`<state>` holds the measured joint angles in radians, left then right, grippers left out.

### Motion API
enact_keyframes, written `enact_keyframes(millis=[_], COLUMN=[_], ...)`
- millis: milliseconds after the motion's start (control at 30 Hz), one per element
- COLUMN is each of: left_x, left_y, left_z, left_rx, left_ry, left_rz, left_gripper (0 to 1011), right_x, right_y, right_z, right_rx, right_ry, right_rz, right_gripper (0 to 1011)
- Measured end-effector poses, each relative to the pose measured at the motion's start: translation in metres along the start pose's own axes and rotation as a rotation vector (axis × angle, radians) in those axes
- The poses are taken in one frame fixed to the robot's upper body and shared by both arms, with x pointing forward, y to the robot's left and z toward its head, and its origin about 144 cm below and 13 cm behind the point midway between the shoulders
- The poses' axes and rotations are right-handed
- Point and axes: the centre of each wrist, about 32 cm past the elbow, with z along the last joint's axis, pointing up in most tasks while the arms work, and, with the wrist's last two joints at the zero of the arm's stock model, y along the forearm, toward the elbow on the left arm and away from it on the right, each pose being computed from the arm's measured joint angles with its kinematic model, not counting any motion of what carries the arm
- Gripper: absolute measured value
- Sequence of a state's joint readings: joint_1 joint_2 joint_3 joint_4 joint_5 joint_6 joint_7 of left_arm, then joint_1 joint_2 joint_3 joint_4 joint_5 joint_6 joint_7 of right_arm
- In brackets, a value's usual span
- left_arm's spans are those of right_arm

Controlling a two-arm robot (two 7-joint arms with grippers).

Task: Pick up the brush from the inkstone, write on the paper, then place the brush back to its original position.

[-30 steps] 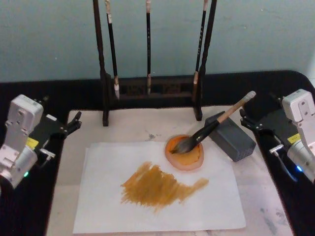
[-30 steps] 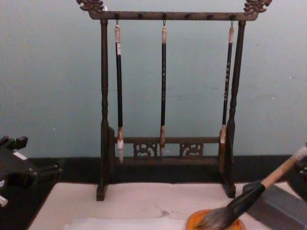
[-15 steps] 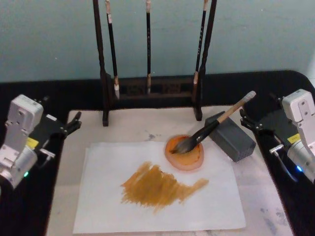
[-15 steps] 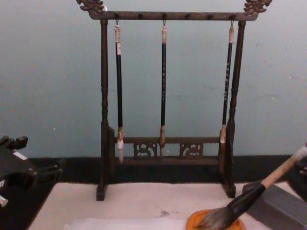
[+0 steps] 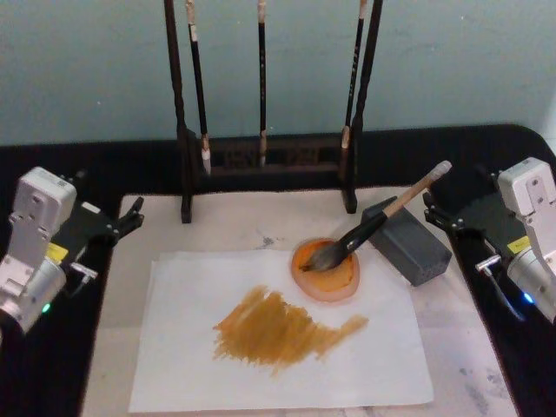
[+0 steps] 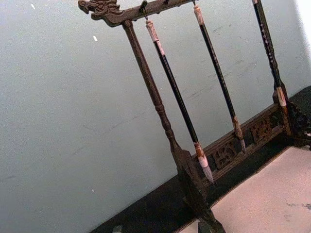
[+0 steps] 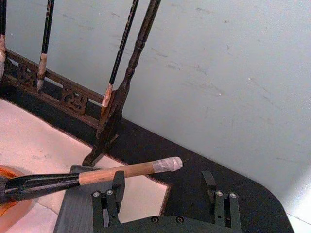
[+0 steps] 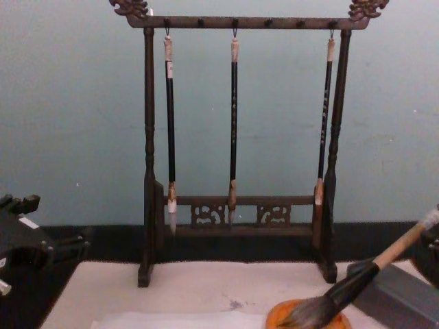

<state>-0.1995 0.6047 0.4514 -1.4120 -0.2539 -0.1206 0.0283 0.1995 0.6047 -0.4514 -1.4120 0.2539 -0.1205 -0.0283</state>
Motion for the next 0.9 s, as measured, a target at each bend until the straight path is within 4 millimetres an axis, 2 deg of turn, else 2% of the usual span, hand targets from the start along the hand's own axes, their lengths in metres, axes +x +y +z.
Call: enact_keyframes(millis=[267, 433, 600, 733, 767, 900], left_x=[0.000, 0.000, 0.000, 0.000, 0.000, 0.000], left_y=[0.000, 0.000, 0.000, 0.000, 0.000, 0.000], left_z=[0.000, 0.000, 0.000, 0.000, 0.000, 0.000], left_rx=[0.000, 0.000, 0.000, 0.000, 0.000, 0.000], left_ry=[0.000, 0.000, 0.000, 0.000, 0.000, 0.000], left_rz=[0.000, 0.000, 0.000, 0.000, 0.000, 0.000], left_gripper=[1009, 1010, 1009, 1009, 1010, 1010], right_x=[0.001, 0.007, 0.015, 0.020, 0.020, 0.024], right_y=[-0.001, -0.006, -0.016, -0.027, -0.027, -0.037], right_z=[0.001, 0.007, 0.011, 0.009, 0.009, 0.005], right_rx=[0.004, 0.023, 0.045, 0.040, 0.040, 0.016], right_ry=[0.009, 0.118, 0.360, 0.611, 0.611, 0.828], right_rz=[0.003, 0.020, 0.045, 0.060, 0.060, 0.068], right_gripper=[1000, 1000, 1000, 1000, 1000, 1000])
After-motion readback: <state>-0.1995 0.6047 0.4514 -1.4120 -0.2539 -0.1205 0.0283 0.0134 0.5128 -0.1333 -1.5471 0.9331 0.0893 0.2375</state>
